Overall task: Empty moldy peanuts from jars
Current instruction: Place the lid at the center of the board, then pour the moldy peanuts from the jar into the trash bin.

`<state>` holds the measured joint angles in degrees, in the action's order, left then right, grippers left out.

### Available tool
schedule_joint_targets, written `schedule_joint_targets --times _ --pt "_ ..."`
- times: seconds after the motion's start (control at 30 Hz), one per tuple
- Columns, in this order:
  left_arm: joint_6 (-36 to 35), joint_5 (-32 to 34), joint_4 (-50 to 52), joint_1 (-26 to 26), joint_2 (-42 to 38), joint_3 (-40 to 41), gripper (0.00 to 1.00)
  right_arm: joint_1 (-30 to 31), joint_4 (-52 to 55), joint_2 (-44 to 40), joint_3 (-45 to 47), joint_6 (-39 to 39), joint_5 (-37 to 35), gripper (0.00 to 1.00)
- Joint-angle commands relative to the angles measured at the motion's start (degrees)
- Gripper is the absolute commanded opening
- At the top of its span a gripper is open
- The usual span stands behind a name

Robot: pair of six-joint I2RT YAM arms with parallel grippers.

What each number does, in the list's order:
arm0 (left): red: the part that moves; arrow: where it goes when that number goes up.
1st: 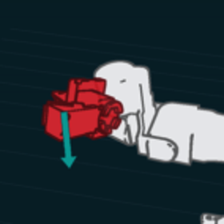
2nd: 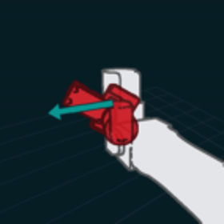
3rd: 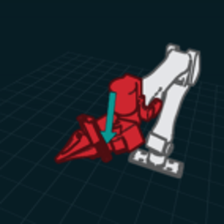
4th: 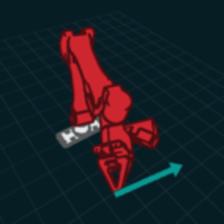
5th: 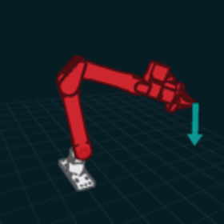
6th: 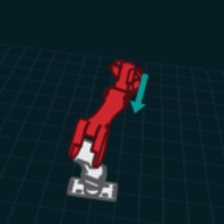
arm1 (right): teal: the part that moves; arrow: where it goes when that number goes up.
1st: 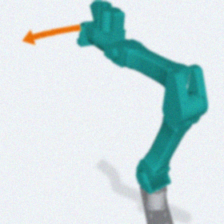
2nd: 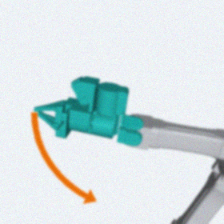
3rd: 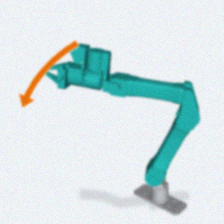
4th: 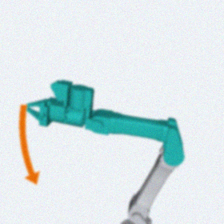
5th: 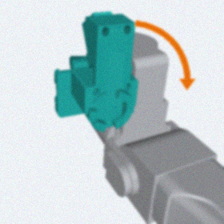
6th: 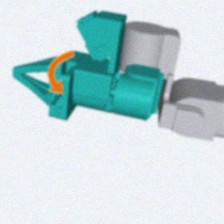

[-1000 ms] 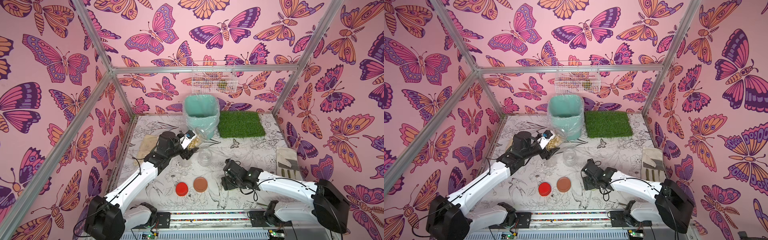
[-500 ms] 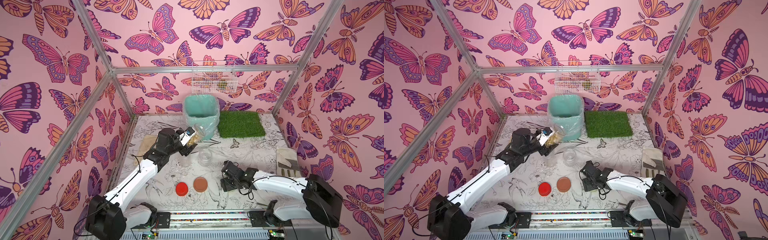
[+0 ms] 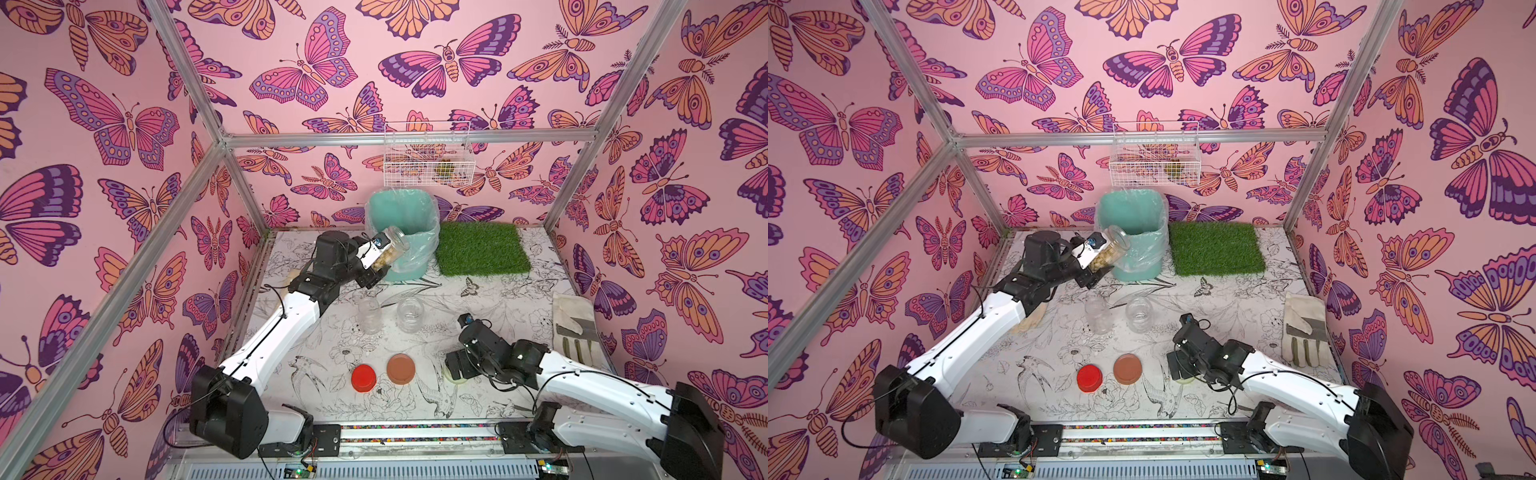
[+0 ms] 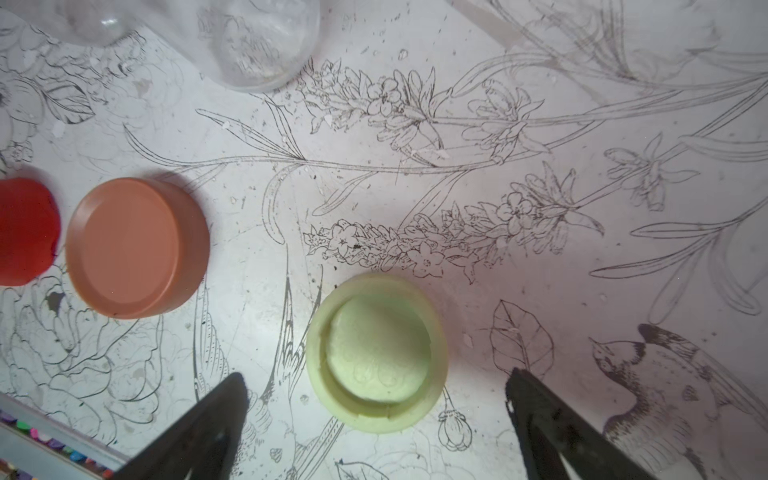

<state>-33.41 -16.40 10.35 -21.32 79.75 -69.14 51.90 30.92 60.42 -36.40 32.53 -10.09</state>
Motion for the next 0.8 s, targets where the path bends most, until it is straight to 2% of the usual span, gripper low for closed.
schedule_joint_targets --times 0.0,0.23,0.47,0.77 --pt "-5.5 0.3 0.1 1.1 2.0 -7.4 0.0 -0.3 1.9 -3.8 -3.3 -2.1 -3.3 0.99" --pt "-14.4 3.3 6.1 2.3 10.2 -20.7 0.0 -2.1 1.9 -6.6 -6.5 -4.5 -1.3 0.99" --pt "-31.4 7.2 12.6 2.7 16.7 -29.5 0.0 -2.2 0.1 -8.2 -7.3 -5.5 -1.7 0.99" --pt "-38.3 12.8 13.4 2.9 23.5 -41.0 0.0 -2.4 -4.6 -9.2 -5.5 -5.1 0.8 0.99"
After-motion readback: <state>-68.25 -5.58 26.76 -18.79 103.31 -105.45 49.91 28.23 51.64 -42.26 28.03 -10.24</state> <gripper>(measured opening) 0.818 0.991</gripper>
